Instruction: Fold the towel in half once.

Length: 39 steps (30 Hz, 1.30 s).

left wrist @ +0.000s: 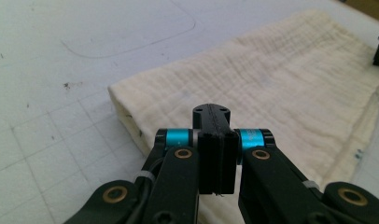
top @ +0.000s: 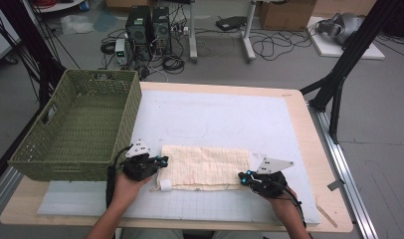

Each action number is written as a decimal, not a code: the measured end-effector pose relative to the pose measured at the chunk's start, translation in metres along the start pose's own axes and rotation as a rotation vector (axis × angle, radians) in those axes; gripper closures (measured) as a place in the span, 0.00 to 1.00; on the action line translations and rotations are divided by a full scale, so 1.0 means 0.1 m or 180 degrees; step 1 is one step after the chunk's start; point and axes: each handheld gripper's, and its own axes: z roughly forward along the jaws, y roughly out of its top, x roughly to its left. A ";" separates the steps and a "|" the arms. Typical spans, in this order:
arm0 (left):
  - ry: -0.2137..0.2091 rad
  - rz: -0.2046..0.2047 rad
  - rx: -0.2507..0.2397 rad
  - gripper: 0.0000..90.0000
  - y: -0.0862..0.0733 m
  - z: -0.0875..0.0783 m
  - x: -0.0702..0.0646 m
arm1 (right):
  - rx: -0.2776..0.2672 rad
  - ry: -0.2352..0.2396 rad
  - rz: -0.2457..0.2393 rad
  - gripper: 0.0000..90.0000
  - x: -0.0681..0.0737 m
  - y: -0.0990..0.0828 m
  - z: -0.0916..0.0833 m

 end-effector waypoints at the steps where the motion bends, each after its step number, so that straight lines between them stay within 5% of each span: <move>1: -0.0017 -0.0015 -0.0021 0.99 0.00 -0.01 0.00 | -0.0018 0.0015 -0.0006 0.98 0.00 0.00 -0.02; 17: -0.0120 -0.0145 -0.0181 1.00 0.02 -0.16 0.06 | -0.0212 0.0253 0.0004 0.98 0.01 0.03 -0.14; 20: 0.0015 -0.0157 -0.0094 0.99 0.00 -0.12 0.05 | -0.0176 0.0232 -0.0012 0.98 0.02 0.02 -0.14; 23: 0.0119 -0.0248 0.0094 0.74 -0.02 -0.05 0.06 | -0.0093 0.0189 0.0018 0.98 0.00 -0.01 -0.11; 26: 0.0140 -0.0254 0.0236 0.64 -0.05 -0.01 0.04 | -0.0066 0.0202 0.0032 0.98 0.00 -0.02 -0.10; 29: 0.0127 -0.0188 0.0267 0.66 -0.07 -0.01 0.01 | -0.0066 0.0191 0.0035 0.98 -0.01 -0.02 -0.10; 35: 0.0154 0.0115 0.0434 0.97 -0.10 0.02 -0.06 | -0.0059 0.0191 0.0032 0.98 -0.01 -0.01 -0.08; 39: 0.0103 0.0170 0.0346 1.00 -0.06 -0.01 -0.09 | -0.0064 0.0212 0.0025 0.98 0.00 -0.01 -0.08</move>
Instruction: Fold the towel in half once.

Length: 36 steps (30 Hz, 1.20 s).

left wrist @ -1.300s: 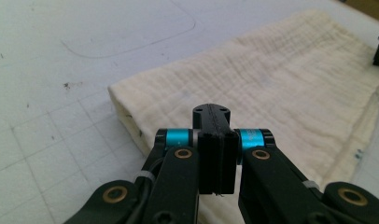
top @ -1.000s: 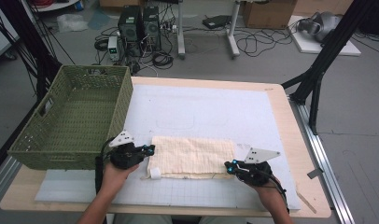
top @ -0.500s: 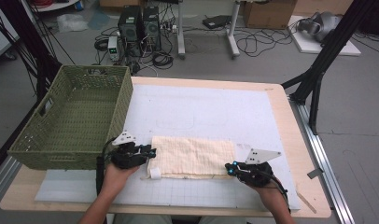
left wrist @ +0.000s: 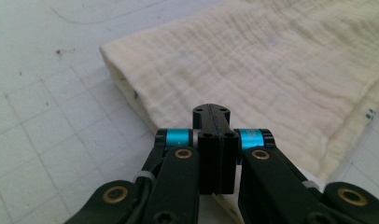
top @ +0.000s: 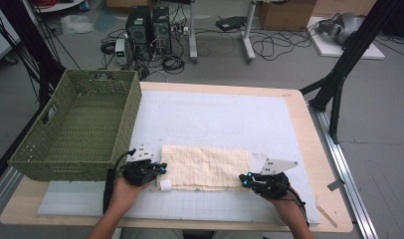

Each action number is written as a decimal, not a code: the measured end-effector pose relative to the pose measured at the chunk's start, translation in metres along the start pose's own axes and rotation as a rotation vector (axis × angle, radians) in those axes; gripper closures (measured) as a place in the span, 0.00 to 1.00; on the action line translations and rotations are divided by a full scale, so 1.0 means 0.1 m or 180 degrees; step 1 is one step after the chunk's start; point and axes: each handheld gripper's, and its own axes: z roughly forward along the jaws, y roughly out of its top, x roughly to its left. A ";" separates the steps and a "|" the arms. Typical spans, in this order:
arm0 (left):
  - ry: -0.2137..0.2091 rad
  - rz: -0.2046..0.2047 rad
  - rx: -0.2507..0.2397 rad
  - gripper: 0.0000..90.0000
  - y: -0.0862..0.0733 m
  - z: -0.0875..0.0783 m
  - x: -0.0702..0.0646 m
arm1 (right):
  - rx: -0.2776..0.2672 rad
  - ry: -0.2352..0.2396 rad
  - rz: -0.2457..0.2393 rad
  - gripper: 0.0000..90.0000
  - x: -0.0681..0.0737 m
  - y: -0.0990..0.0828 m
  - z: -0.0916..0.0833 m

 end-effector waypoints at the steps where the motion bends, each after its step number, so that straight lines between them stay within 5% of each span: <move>1: -0.0035 -0.0037 -0.0035 1.00 0.00 -0.01 0.01 | -0.0004 0.0002 0.0012 0.98 0.00 0.00 0.00; 5: 0.0078 -0.0136 -0.0106 0.99 -0.02 -0.07 0.03 | -0.0010 -0.0005 0.0009 0.98 0.00 0.00 -0.01; 11: 0.0186 -0.0215 0.0055 0.65 -0.08 -0.05 0.00 | 0.0005 -0.0008 0.0006 0.98 0.00 0.00 0.01; 13: 0.0152 -0.0150 0.0110 0.70 -0.09 -0.02 -0.03 | 0.0012 0.0000 0.0006 0.98 0.00 0.00 0.01; 16: 0.0163 0.0014 0.0109 0.95 -0.07 -0.04 -0.06 | 0.0010 -0.0001 0.0004 0.98 0.00 0.00 0.01; 19: 0.0136 0.0072 0.0052 0.97 -0.05 -0.08 -0.06 | 0.0011 0.0001 0.0005 0.98 0.00 0.00 0.01; 25: -0.0135 -0.0193 -0.0239 0.98 -0.02 -0.20 0.00 | -0.0038 0.0019 -0.0004 0.98 0.01 0.02 -0.02; 29: -0.0198 -0.0297 -0.0333 0.98 -0.01 -0.26 0.04 | -0.0085 0.0037 -0.0015 0.98 0.02 0.03 -0.05; 33: -0.0235 -0.0334 -0.0273 0.98 -0.04 -0.28 0.05 | -0.0078 0.0060 -0.0043 0.98 0.06 0.05 -0.10; 36: -0.0198 -0.0313 -0.0039 0.97 -0.08 -0.22 0.04 | 0.0024 0.0046 -0.0055 0.98 0.08 0.01 -0.09</move>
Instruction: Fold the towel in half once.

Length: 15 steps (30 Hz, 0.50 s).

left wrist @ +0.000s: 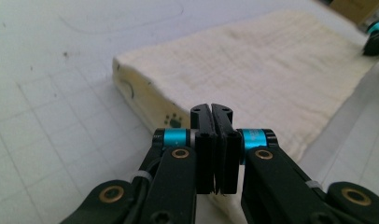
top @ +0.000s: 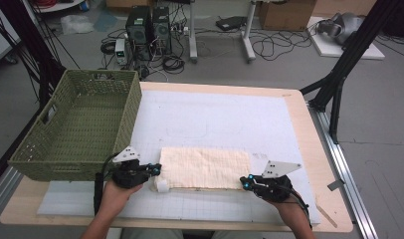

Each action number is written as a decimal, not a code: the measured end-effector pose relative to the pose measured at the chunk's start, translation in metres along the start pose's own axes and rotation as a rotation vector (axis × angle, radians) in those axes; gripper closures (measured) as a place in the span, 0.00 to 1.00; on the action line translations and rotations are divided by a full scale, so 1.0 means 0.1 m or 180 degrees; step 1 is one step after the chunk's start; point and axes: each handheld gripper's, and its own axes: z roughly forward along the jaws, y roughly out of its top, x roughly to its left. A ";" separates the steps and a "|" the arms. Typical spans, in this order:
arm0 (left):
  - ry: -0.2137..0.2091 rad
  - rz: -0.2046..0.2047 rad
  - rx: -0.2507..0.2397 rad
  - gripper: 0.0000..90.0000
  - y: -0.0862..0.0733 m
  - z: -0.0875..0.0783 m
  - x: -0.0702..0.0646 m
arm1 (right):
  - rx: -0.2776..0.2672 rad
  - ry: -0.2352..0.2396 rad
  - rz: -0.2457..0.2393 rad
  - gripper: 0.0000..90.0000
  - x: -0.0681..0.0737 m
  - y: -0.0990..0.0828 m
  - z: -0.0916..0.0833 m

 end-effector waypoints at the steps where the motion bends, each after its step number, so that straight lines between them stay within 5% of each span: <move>1: 0.0051 0.0017 0.0065 0.97 -0.01 0.02 0.00 | 0.0044 -0.0006 0.0019 0.98 0.00 -0.02 0.02; 3: 0.0216 0.0078 0.0174 0.96 -0.01 0.06 -0.02 | 0.0145 -0.0019 0.0034 0.94 0.00 -0.05 0.07; 5: 0.0357 0.0079 0.0147 0.81 0.01 0.07 -0.01 | 0.0155 -0.0055 0.0080 0.83 -0.02 -0.05 0.08; 9: 0.0433 0.0042 -0.0090 0.64 0.11 0.08 0.02 | -0.0125 -0.0254 0.0241 0.73 -0.12 0.01 0.00; 15: 0.0400 0.0047 -0.0236 0.74 0.32 0.30 0.10 | -0.0059 -0.0698 0.0347 0.79 -0.35 0.08 0.10</move>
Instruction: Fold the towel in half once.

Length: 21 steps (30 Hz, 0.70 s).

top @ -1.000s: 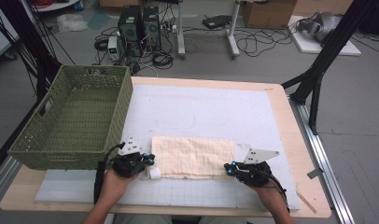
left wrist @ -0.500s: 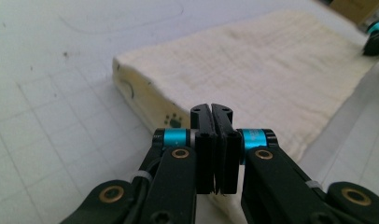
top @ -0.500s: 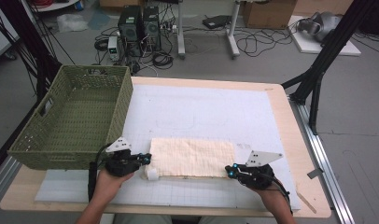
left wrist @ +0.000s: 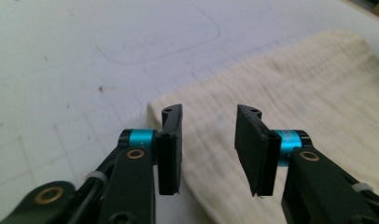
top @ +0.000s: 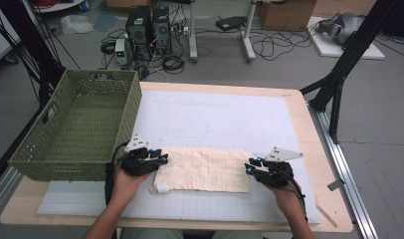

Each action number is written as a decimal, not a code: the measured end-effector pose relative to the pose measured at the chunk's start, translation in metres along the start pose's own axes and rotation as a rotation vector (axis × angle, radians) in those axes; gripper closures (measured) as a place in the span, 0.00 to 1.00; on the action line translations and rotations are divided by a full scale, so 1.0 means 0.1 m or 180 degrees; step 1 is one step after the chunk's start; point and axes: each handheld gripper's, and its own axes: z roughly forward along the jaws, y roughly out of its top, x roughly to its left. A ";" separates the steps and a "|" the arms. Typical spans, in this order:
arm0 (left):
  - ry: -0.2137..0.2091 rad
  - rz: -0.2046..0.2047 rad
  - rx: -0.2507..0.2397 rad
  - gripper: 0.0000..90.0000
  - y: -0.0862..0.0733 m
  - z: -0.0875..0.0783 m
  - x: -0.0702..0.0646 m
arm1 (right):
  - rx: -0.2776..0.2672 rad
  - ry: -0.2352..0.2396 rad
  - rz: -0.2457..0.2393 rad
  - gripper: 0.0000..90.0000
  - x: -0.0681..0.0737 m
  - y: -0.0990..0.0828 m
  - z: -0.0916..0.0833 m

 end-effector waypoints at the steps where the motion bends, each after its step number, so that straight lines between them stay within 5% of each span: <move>1: 0.0040 0.0014 0.0037 0.76 0.02 0.06 0.01 | 0.0043 -0.0052 -0.0003 0.80 -0.03 0.02 0.05; 4: 0.0104 0.0150 0.0141 0.83 0.08 0.20 0.02 | 0.0075 -0.0163 0.0020 0.83 -0.09 0.11 0.20; 12: 0.0262 0.0191 0.0377 0.85 0.06 0.37 0.06 | 0.0379 -0.0149 0.0022 0.88 -0.19 0.17 0.55; 15: 0.0288 0.0209 0.0398 0.85 0.06 0.36 0.05 | 0.0360 -0.0327 0.0019 0.89 -0.24 0.18 0.54; 17: 0.0304 0.0184 0.0367 0.81 0.07 0.34 0.05 | 0.0370 -0.0433 0.0049 0.86 -0.28 0.18 0.53; 21: 0.0357 0.0172 0.0029 0.61 0.09 0.29 0.10 | 0.0236 -0.0428 0.0166 0.83 -0.31 0.20 0.47</move>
